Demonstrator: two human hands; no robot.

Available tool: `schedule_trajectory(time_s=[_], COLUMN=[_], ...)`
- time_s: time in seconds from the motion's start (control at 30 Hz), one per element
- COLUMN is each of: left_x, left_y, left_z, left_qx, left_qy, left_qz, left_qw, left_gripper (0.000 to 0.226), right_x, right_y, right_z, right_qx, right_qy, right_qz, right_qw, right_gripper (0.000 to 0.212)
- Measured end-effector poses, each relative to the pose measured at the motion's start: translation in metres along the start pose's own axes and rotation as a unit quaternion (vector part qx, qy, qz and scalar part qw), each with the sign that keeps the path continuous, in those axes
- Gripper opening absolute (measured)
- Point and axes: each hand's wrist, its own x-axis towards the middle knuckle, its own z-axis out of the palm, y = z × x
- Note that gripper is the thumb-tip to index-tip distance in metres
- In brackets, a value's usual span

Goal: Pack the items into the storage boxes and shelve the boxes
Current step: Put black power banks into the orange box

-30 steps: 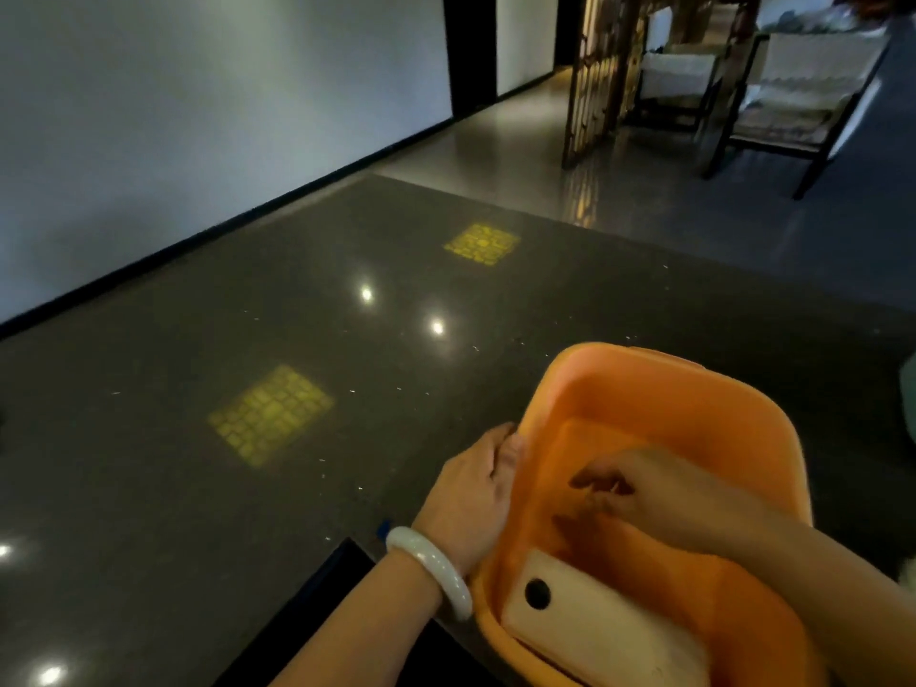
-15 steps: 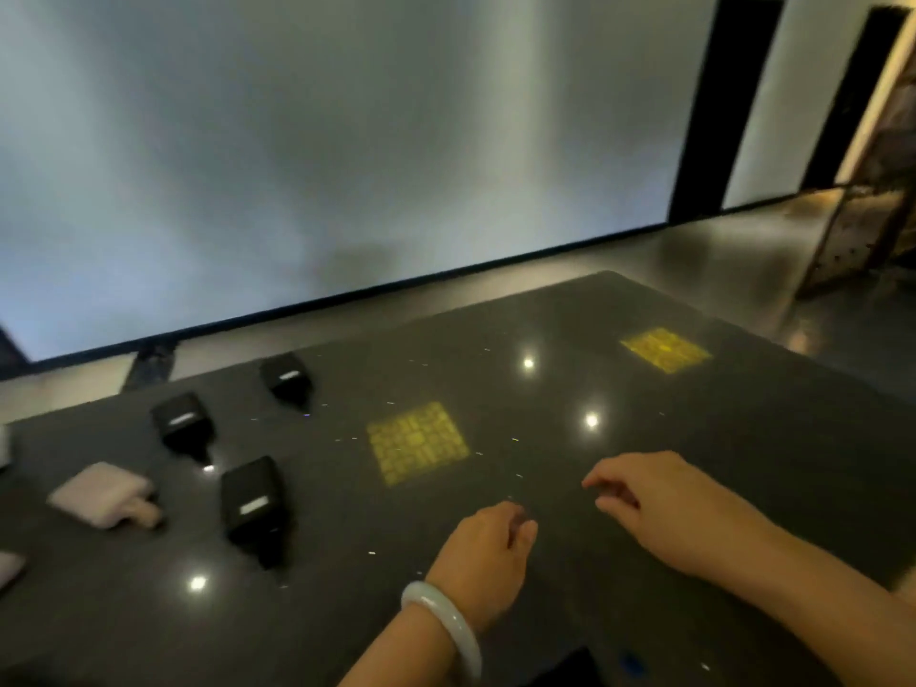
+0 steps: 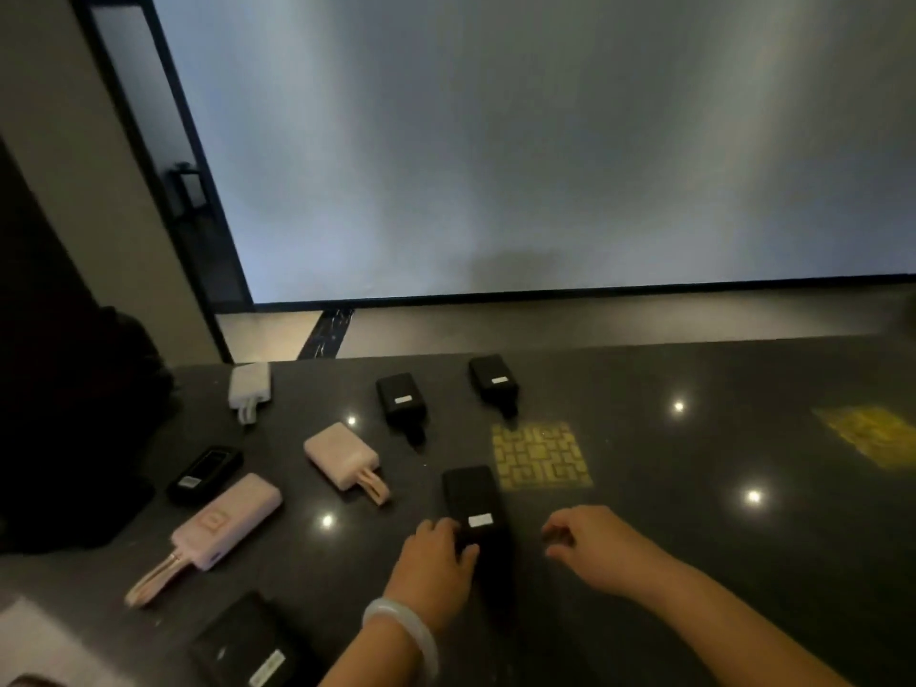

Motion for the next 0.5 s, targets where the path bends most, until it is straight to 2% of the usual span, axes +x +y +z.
schedule_trajectory(time_s=[0.17,0.3,0.4,0.5], left_x=[0.044,0.083,0.107,0.13], left_y=[0.002,0.025,0.034,0.027], left_z=[0.003,0.02,0.031,0.032], left_qx=[0.024,0.093,0.156,0.191], left_qy=[0.043,0.013,0.015,0.035], left_qz=[-0.037,-0.081,-0.105,-0.061], left_qw=[0.998,0.992,0.982,0.979], left_gripper=[0.081,0.11,0.113,0.105], right_x=[0.054,0.085,0.113,0.148], right_y=[-0.016,-0.008,0.001,0.006], right_z=[0.017,0.018,0.012,-0.005], right_qx=[0.045,0.082,0.097,0.092], right_qy=[-0.004,0.034,0.075,0.111], right_qz=[0.052,0.111,0.137,0.139], right_qw=[0.998,0.99,0.983,0.98], right_gripper=[0.038,0.04,0.045,0.048])
